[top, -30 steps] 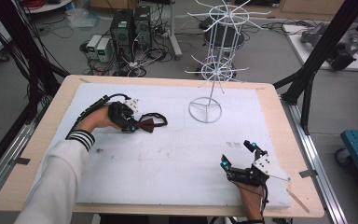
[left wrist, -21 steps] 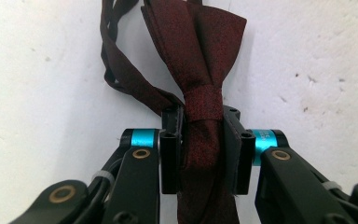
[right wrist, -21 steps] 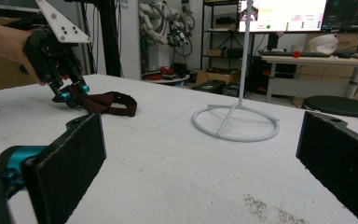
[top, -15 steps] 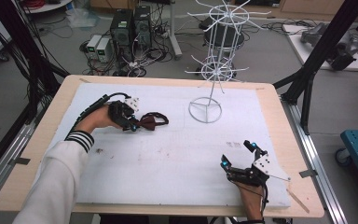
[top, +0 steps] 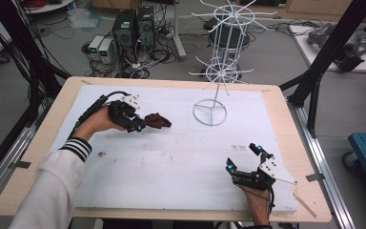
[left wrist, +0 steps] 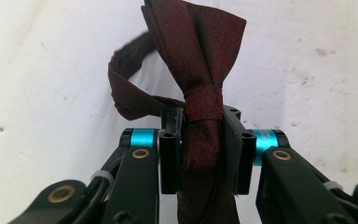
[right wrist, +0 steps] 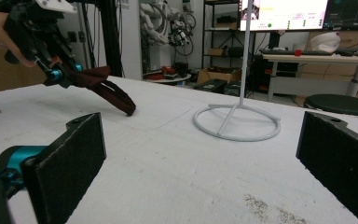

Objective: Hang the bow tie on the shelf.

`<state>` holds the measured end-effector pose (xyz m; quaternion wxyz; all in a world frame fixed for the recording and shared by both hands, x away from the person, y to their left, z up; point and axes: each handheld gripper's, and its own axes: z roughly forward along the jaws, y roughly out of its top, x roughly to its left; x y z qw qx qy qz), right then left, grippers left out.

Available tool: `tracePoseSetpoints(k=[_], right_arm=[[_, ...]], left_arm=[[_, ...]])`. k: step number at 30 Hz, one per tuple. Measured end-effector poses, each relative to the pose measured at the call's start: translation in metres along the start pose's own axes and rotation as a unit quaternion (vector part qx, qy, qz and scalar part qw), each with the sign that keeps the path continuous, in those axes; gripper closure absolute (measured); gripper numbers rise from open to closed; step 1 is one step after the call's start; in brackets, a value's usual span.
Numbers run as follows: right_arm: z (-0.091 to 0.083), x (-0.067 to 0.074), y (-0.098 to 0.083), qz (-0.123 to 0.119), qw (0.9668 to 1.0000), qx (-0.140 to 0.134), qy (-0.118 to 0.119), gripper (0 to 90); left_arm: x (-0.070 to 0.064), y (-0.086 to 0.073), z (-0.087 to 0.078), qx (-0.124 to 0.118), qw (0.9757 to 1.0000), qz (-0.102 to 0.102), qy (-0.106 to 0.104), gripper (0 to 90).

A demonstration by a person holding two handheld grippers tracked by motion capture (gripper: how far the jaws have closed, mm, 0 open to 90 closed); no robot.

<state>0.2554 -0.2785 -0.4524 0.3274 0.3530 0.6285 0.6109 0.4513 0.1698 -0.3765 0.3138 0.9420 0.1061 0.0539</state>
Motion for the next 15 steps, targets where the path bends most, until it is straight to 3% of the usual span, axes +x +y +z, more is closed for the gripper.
tracePoseSetpoints(k=[1, 2, 4, 8, 10, 12, 15], right_arm=[[0.0, 0.0, 0.0, 0.0, 1.0, -0.001, -0.001, 0.6], [0.001, -0.001, 0.0, -0.001, 1.0, -0.001, -0.002, 0.6], [0.001, 0.0, 0.001, 0.01, 0.9999, 0.001, 0.005, 0.6], [0.003, 0.002, 0.005, 0.01, 0.9999, 0.001, 0.01, 0.6], [0.004, 0.002, 0.008, 0.011, 0.9999, -0.003, 0.012, 0.6], [0.006, 0.003, 0.011, 0.013, 0.9998, -0.001, 0.016, 0.6], [0.007, 0.004, 0.016, 0.008, 0.9998, 0.003, 0.021, 0.6]], left_arm=[[-0.002, 0.0, -0.003, -0.001, 1.0, 0.002, 0.001, 70.9], [-0.006, 0.0, -0.007, -0.013, 0.9998, -0.012, 0.004, 70.9], [-0.008, 0.0, -0.009, -0.015, 0.9998, -0.013, 0.007, 71.0], [-0.014, 0.001, -0.02, -0.032, 0.9994, -0.013, 0.006, 71.1], [-0.021, 0.003, -0.025, -0.057, 0.9981, -0.021, 0.002, 71.1], [-0.025, 0.005, -0.027, -0.054, 0.9984, -0.015, 0.003, 71.1], [-0.032, 0.008, -0.029, -0.068, 0.9976, -0.009, 0.004, 71.1]])
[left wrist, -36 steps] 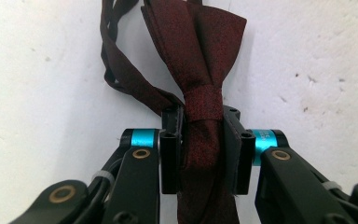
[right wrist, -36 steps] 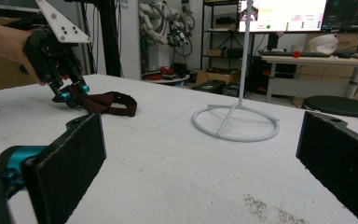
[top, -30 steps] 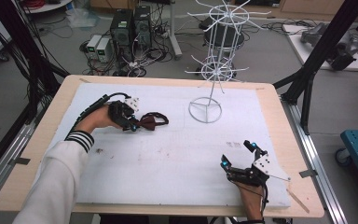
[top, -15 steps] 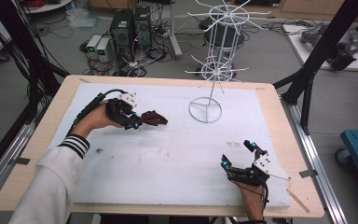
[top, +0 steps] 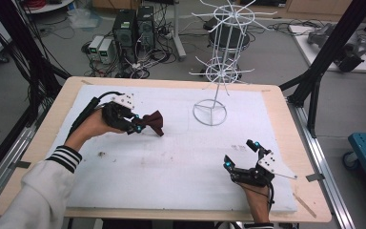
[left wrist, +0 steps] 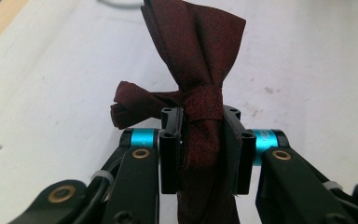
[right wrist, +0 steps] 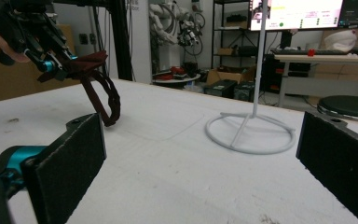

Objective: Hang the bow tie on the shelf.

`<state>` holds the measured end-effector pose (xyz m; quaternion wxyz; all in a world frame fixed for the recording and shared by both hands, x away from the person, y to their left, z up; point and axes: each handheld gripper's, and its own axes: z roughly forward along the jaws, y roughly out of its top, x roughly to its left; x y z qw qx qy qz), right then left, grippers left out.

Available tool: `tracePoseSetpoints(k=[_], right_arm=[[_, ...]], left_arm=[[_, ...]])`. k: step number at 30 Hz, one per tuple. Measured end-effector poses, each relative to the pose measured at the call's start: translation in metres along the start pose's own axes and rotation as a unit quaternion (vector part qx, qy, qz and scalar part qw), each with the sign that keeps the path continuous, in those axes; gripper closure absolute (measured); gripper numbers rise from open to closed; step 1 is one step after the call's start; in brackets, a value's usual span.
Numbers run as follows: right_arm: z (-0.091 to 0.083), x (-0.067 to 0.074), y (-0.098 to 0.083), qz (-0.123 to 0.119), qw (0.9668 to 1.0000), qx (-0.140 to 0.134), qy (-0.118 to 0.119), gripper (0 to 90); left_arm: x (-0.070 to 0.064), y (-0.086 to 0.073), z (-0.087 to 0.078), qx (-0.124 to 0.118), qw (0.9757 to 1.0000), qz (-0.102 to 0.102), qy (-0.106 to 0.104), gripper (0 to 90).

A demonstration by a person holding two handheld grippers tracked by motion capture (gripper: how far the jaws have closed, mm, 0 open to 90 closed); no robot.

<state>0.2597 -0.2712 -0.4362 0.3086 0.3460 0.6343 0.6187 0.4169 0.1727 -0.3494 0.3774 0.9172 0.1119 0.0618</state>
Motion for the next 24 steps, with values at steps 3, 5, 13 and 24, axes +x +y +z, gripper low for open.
tracePoseSetpoints(k=[3, 5, 13, 24], right_arm=[[0.001, 0.001, 0.007, 0.0, 0.9999, 0.0, 0.011, 0.6], [0.003, 0.001, 0.012, -0.004, 0.9998, 0.003, 0.02, 0.6], [0.01, -0.001, 0.033, -0.001, 0.9986, 0.017, 0.05, 0.6], [0.026, 0.008, 0.058, -0.02, 0.9933, 0.037, 0.108, 0.6]], left_arm=[[-0.007, 0.003, -0.001, -0.013, 0.9999, -0.007, 0.0, 71.1], [-0.011, 0.005, -0.002, -0.014, 0.9999, 0.0, 0.004, 71.1], [-0.025, 0.015, -0.008, -0.041, 0.9991, 0.001, -0.013, 71.2], [-0.042, 0.022, -0.012, -0.115, 0.9929, -0.011, -0.027, 71.2]])
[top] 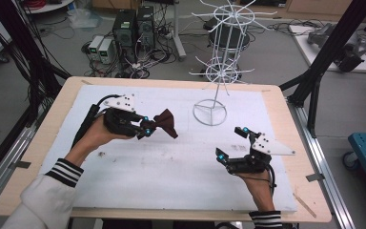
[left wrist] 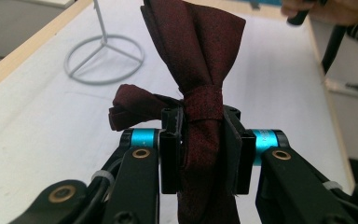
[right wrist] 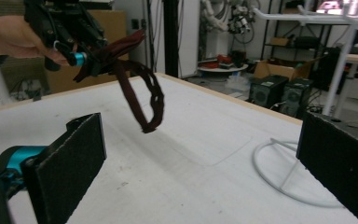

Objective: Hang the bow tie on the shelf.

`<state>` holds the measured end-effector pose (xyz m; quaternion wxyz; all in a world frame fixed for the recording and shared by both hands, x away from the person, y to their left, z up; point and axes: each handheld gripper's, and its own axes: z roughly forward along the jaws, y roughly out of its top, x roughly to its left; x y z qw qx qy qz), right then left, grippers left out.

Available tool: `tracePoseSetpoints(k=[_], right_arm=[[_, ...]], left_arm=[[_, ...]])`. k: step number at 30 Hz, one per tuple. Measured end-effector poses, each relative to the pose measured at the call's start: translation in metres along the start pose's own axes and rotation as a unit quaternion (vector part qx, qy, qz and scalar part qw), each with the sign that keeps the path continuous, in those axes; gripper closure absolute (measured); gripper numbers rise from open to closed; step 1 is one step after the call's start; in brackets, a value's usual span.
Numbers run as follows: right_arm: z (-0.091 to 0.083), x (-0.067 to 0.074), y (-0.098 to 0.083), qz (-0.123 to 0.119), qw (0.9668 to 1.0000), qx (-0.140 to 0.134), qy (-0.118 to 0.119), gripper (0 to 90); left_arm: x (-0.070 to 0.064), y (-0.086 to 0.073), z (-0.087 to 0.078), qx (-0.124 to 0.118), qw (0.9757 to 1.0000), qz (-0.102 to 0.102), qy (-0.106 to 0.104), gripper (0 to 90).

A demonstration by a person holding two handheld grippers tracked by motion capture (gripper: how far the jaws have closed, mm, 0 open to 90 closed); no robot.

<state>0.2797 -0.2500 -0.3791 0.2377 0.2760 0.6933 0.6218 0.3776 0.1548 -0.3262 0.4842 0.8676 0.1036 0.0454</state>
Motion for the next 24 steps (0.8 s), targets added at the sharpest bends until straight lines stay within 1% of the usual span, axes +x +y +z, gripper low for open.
tracePoseSetpoints(k=[2, 3, 4, 5, 6, 7, 8, 9, 10, 12, 13, 14, 15, 17, 20, 23, 24], right_arm=[[0.004, 0.002, 0.005, -0.004, 0.9999, 0.007, 0.013, 0.6], [0.007, 0.003, 0.008, -0.008, 0.9997, 0.009, 0.021, 0.6], [0.009, 0.004, 0.01, -0.011, 0.9993, 0.01, 0.033, 0.6], [0.011, 0.005, 0.012, -0.011, 0.9989, 0.015, 0.042, 0.6], [0.014, 0.006, 0.014, -0.015, 0.9985, 0.019, 0.049, 0.6], [0.017, 0.007, 0.016, -0.016, 0.998, 0.023, 0.056, 0.7], [0.019, 0.008, 0.019, -0.016, 0.9977, 0.028, 0.059, 0.7], [0.022, 0.009, 0.021, -0.024, 0.9972, 0.028, 0.065, 0.7], [0.024, 0.01, 0.023, -0.028, 0.9969, 0.028, 0.069, 0.7], [0.026, 0.011, 0.025, -0.026, 0.9965, 0.031, 0.073, 0.7], [0.03, 0.012, 0.029, -0.032, 0.9949, 0.034, 0.09, 4.4], [0.032, 0.013, 0.03, -0.033, 0.9946, 0.038, 0.091, 4.4], [0.034, 0.014, 0.032, -0.033, 0.9938, 0.041, 0.098, 4.4], [0.038, 0.015, 0.036, -0.038, 0.9931, 0.042, 0.103, 4.4], [0.044, 0.017, 0.041, -0.035, 0.9914, 0.045, 0.117, 4.4], [0.05, 0.019, 0.044, -0.036, 0.9897, 0.048, 0.13, 4.5], [0.052, 0.019, 0.045, -0.034, 0.9895, 0.048, 0.132, 4.5]], left_arm=[[-0.004, -0.002, 0.002, -0.018, 0.9998, -0.007, 0.002, 71.2], [-0.004, -0.002, 0.002, -0.018, 0.9998, -0.007, 0.002, 71.2], [-0.007, -0.002, 0.003, -0.019, 0.9998, -0.004, 0.0, 71.2], [-0.007, -0.002, 0.003, -0.019, 0.9998, -0.004, 0.0, 71.2], [-0.009, -0.002, 0.004, -0.019, 0.9998, 0.0, 0.001, 71.2], [-0.013, -0.001, 0.007, -0.023, 0.9997, 0.003, -0.002, 71.2], [-0.015, 0.0, 0.008, -0.024, 0.9997, 0.006, -0.004, 71.2], [-0.015, 0.0, 0.008, -0.024, 0.9997, 0.006, -0.004, 71.2], [-0.019, 0.001, 0.011, -0.03, 0.9995, 0.012, -0.006, 71.2], [-0.021, 0.002, 0.012, -0.03, 0.9994, 0.016, -0.004, 71.1], [-0.024, 0.002, 0.013, -0.037, 0.9991, 0.017, -0.007, 71.1], [-0.024, 0.002, 0.013, -0.037, 0.9991, 0.017, -0.007, 71.1], [-0.026, 0.003, 0.015, -0.041, 0.999, 0.019, -0.009, 71.1], [-0.028, 0.004, 0.017, -0.042, 0.9988, 0.024, -0.008, 71.1], [-0.03, 0.005, 0.019, -0.052, 0.9982, 0.029, -0.01, 71.1], [-0.032, 0.005, 0.022, -0.055, 0.9979, 0.032, -0.014, 71.2], [-0.032, 0.005, 0.022, -0.055, 0.9979, 0.032, -0.014, 71.1]])
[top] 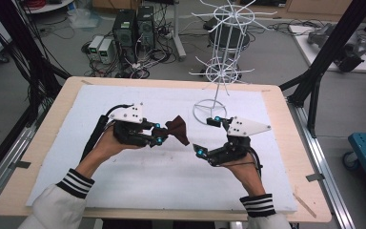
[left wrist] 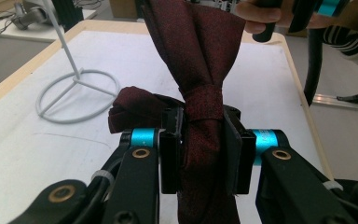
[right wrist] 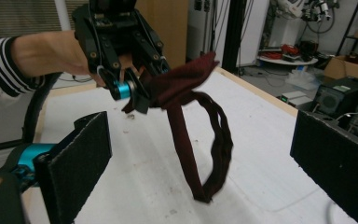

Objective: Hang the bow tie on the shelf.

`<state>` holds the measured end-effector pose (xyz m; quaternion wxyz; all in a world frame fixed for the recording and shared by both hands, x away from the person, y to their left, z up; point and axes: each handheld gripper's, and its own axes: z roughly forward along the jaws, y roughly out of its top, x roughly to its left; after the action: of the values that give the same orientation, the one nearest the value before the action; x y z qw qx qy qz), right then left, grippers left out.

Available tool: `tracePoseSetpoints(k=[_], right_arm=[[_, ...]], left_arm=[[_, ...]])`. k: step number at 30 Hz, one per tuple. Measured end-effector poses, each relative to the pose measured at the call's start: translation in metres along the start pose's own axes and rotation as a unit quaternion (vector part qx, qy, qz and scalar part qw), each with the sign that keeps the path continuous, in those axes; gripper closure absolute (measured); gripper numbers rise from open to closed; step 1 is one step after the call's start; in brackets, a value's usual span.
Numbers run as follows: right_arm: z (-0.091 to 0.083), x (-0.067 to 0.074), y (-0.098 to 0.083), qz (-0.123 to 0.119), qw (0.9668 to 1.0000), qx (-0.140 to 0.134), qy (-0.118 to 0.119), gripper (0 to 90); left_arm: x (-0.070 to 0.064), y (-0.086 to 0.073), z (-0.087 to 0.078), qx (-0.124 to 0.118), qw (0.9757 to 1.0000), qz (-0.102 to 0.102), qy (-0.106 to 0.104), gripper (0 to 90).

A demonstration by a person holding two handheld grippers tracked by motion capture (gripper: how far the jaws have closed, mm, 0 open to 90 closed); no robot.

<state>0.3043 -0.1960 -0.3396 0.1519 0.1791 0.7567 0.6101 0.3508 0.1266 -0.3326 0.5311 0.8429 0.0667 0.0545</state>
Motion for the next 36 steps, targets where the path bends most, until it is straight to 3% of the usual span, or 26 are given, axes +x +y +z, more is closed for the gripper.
tracePoseSetpoints(k=[8, 11, 15, 22, 26, 32, 36], right_arm=[[0.018, 0.001, 0.01, -0.002, 0.9998, 0.005, 0.021, 6.3], [0.022, 0.002, 0.013, -0.008, 0.9993, 0.01, 0.034, 15.1], [0.026, 0.002, 0.015, -0.007, 0.9988, 0.014, 0.047, 20.6], [0.031, 0.003, 0.015, -0.003, 0.998, 0.02, 0.061, 38.8], [0.033, 0.004, 0.015, -0.001, 0.9981, 0.022, 0.057, 46.2], [0.034, 0.007, 0.016, 0.001, 0.9984, 0.016, 0.054, 77.0], [0.034, 0.007, 0.016, 0.001, 0.9984, 0.015, 0.054, 82.4]], left_arm=[[-0.002, -0.001, 0.005, -0.008, 0.9999, 0.001, -0.006, 71.1], [-0.004, 0.0, 0.006, -0.007, 0.9999, 0.005, -0.01, 71.1], [-0.005, 0.0, 0.006, -0.007, 0.9999, 0.007, -0.012, 71.0], [-0.006, 0.001, 0.005, -0.009, 0.9998, 0.012, -0.016, 71.0], [-0.007, 0.001, 0.005, -0.006, 0.9997, 0.017, -0.018, 71.0], [-0.007, 0.0, 0.006, -0.003, 0.9997, 0.017, -0.019, 70.5], [-0.007, 0.0, 0.006, -0.001, 0.9997, 0.017, -0.016, 69.8]])
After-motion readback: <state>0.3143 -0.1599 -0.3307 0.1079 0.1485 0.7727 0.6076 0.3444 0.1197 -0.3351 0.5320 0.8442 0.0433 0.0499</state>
